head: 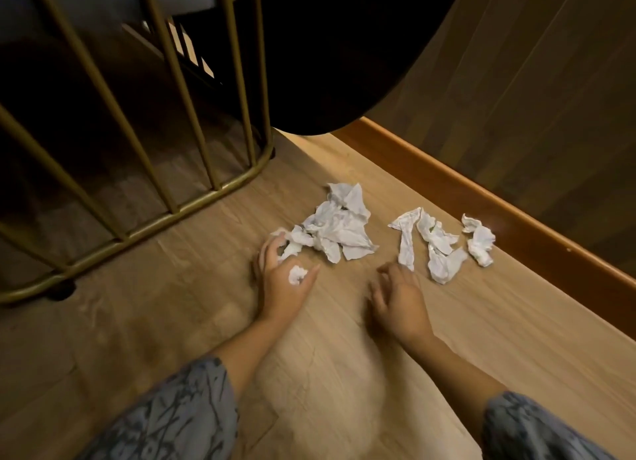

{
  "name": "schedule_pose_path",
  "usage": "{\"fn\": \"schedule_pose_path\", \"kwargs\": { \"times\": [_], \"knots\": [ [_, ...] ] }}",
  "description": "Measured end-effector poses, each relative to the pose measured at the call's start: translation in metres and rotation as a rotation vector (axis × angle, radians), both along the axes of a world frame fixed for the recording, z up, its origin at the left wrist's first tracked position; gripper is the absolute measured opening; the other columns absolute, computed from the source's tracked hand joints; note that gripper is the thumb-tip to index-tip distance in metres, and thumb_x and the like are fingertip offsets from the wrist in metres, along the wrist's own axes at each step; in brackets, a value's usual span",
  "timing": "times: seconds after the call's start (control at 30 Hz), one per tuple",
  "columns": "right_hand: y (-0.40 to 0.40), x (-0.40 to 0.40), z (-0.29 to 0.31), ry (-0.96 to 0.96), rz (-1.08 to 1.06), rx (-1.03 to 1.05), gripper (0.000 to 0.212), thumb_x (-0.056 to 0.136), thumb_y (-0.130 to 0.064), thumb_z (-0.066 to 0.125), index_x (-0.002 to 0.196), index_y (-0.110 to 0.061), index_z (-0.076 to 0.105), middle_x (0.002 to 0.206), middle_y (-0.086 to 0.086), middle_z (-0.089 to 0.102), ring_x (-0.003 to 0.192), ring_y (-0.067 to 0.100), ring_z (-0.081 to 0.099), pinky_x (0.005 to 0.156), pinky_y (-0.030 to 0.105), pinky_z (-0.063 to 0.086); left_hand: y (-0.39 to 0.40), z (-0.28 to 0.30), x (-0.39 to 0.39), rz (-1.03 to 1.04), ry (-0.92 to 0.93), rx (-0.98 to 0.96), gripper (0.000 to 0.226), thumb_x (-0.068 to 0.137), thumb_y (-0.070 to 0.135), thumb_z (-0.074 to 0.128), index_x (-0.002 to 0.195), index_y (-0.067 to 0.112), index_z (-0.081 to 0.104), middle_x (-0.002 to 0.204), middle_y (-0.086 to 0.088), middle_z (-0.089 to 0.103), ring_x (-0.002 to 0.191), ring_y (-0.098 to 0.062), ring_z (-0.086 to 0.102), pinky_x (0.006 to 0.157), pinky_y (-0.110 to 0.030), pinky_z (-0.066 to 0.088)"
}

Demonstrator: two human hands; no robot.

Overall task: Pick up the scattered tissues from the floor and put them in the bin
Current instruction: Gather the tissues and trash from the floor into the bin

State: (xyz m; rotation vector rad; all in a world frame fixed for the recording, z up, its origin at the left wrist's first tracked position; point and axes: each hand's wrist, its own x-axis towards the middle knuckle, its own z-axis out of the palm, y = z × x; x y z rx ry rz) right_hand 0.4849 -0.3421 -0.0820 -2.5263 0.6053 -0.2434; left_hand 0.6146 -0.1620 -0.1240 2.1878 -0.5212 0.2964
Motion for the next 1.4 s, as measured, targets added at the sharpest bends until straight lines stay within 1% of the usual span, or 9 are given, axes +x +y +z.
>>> {"fn": "schedule_pose_path", "kwargs": {
  "times": [0.13,0.3,0.5,0.67,0.77,0.93,1.07,1.2,1.4],
  "knots": [
    [-0.011,0.057,-0.002,0.126,0.053,-0.01,0.069,0.089,-0.024,0.059,0.149,-0.019,0.026,0.159,0.007,0.021,0.145,0.031,0.017,0.115,0.048,0.024,-0.025,-0.012,0.017,0.036,0.066,0.067,0.051,0.068,0.064,0.067,0.075,0.014,0.065,0.133,-0.005,0.056,0.133,-0.031,0.041,0.113,-0.055,0.021],
    [-0.017,0.113,-0.014,0.334,0.227,0.001,0.07,0.093,-0.063,0.042,0.152,-0.033,0.017,0.159,0.0,-0.026,0.146,0.03,-0.022,0.109,0.07,-0.006,-0.03,-0.003,0.013,0.013,0.129,0.022,0.081,0.054,0.074,0.07,0.11,0.018,0.051,0.102,0.003,0.061,0.1,-0.019,0.054,0.09,-0.025,0.032],
    [0.001,0.076,-0.052,-0.18,0.209,0.045,0.029,0.091,-0.032,0.052,0.098,-0.007,0.067,0.119,0.01,0.058,0.119,0.03,0.048,0.104,0.041,0.036,-0.026,-0.018,0.023,0.029,-0.01,0.108,0.028,0.068,0.042,0.068,0.062,0.016,0.057,0.069,-0.001,0.055,0.074,-0.024,0.053,0.068,-0.042,0.046],
    [0.001,0.03,-0.051,-0.37,-0.086,0.124,0.007,0.072,-0.007,0.055,0.077,-0.008,0.05,0.082,0.004,0.048,0.078,0.015,0.043,0.067,0.025,0.034,-0.022,-0.019,0.021,-0.019,0.091,-0.012,0.018,0.065,0.004,0.065,0.074,0.014,0.054,0.108,-0.004,0.055,0.094,-0.025,0.057,0.081,-0.033,0.047],
    [-0.003,0.008,-0.049,-0.384,-0.196,0.191,0.05,0.063,0.003,0.045,0.108,-0.012,0.062,0.094,0.002,0.047,0.088,0.015,0.044,0.076,0.014,0.035,-0.021,-0.015,0.016,-0.102,0.093,0.025,0.045,0.065,-0.01,0.066,0.104,0.013,0.06,0.124,-0.003,0.055,0.113,-0.024,0.055,0.095,-0.025,0.039],
    [-0.003,-0.011,-0.048,-0.339,-0.308,0.177,0.016,0.066,-0.005,0.044,0.072,-0.006,0.059,0.093,0.005,0.044,0.091,0.025,0.045,0.078,0.022,0.037,-0.044,-0.003,-0.001,-0.354,0.093,0.054,0.056,0.07,0.016,0.053,0.125,0.026,0.059,0.144,-0.002,0.042,0.13,-0.019,0.038,0.105,-0.047,0.037],
    [0.0,-0.014,-0.048,-0.295,-0.306,0.054,0.024,0.072,-0.024,0.062,0.068,0.0,0.059,0.091,0.008,0.047,0.09,0.024,0.045,0.081,0.039,0.044,-0.088,-0.006,-0.016,-0.48,0.033,0.429,0.053,0.067,0.033,0.057,0.119,0.038,0.055,0.162,-0.001,0.003,0.148,-0.026,-0.011,0.112,-0.057,-0.006],
    [-0.004,-0.022,-0.046,-0.257,-0.254,0.012,0.033,0.078,-0.042,0.071,0.074,-0.011,0.062,0.081,0.002,0.049,0.082,0.018,0.042,0.076,0.03,0.041,-0.091,-0.012,-0.013,-0.422,0.081,0.303,0.039,0.058,0.041,0.059,0.088,0.018,0.065,0.122,-0.006,0.06,0.124,-0.033,0.048,0.107,-0.046,0.032],
    [-0.028,-0.063,-0.049,-0.246,-0.238,0.156,0.037,0.065,0.007,0.068,0.089,-0.016,0.053,0.088,-0.002,0.051,0.082,0.011,0.042,0.072,0.01,0.034,-0.079,-0.005,-0.023,-0.144,0.265,-0.088,0.04,0.064,0.002,0.069,0.099,0.018,0.056,0.095,0.004,0.066,0.087,-0.018,0.063,0.069,-0.029,0.049]
  ]
}}
